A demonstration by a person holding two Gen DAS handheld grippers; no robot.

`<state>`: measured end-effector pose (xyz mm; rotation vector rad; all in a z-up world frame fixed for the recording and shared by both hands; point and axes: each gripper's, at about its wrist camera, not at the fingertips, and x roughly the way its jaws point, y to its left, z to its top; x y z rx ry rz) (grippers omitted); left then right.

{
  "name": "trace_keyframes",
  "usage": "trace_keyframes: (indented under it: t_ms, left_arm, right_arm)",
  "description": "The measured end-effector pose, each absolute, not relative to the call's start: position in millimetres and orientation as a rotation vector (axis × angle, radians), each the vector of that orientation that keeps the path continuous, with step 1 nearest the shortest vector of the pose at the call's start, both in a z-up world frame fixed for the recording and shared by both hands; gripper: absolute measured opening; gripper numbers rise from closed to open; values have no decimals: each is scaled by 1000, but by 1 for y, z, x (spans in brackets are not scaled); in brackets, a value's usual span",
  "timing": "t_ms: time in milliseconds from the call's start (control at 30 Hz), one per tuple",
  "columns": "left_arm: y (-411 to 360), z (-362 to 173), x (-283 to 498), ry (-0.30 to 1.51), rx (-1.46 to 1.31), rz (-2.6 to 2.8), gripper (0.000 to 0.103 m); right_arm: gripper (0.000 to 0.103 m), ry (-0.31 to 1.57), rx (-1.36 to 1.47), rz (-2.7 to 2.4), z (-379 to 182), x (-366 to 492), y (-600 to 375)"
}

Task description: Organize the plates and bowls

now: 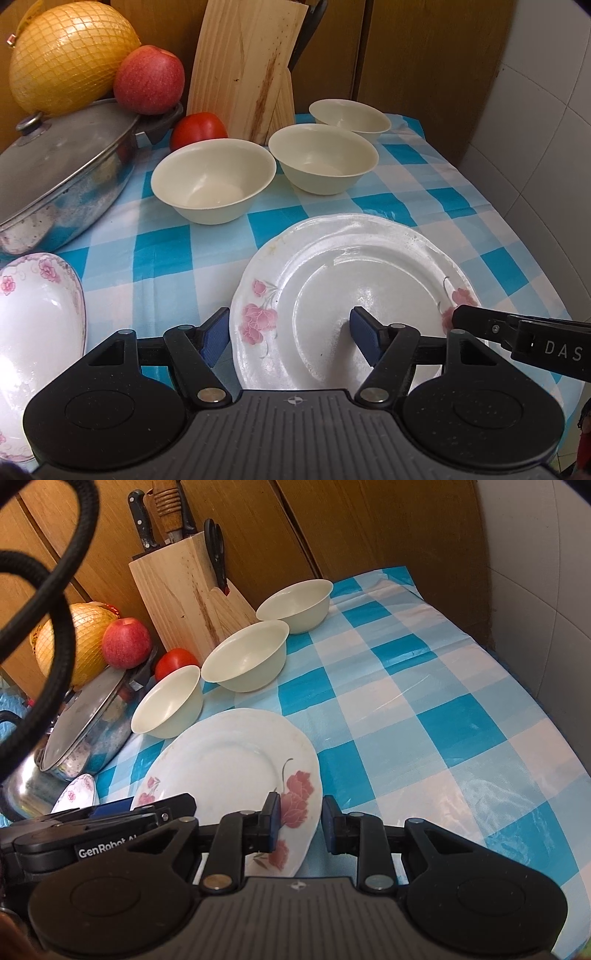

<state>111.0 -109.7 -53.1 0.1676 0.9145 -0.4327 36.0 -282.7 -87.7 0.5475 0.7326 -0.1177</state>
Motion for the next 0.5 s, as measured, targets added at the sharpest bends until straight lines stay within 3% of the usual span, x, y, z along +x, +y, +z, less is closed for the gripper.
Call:
trace_keyframes:
  t_ms: [500]
  left_arm:
    - [-84,-50,98,921,156,-379,76]
  right_arm:
    - [24,755,511,-43,-88,33,-261]
